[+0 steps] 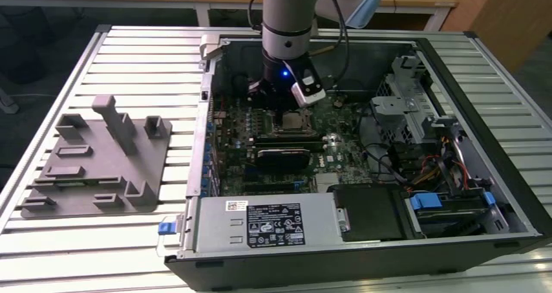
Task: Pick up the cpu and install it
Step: 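Close the cpu cover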
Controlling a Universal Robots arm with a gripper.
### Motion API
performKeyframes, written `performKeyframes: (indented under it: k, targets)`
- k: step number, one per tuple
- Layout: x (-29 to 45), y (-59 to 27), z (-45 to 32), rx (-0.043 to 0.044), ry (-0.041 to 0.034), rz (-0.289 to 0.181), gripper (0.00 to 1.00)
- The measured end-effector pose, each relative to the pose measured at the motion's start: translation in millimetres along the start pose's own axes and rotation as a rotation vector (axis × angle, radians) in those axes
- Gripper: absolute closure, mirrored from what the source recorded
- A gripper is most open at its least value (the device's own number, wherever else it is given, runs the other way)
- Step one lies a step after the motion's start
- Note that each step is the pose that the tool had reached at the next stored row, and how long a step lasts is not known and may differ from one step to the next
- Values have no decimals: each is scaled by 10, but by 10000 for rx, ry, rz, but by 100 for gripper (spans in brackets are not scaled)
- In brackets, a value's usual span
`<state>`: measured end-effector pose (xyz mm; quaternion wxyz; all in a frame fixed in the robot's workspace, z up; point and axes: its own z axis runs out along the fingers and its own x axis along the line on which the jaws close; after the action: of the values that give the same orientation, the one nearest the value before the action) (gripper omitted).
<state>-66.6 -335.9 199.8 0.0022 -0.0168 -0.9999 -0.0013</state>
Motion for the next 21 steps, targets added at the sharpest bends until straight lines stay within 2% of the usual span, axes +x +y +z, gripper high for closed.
performKeyframes:
  k: [14, 21]
  targets:
    - [-17, 3, -4, 3, 2, -52, 89]
    - [-17, 4, -99, -1, -6, -53, 89]
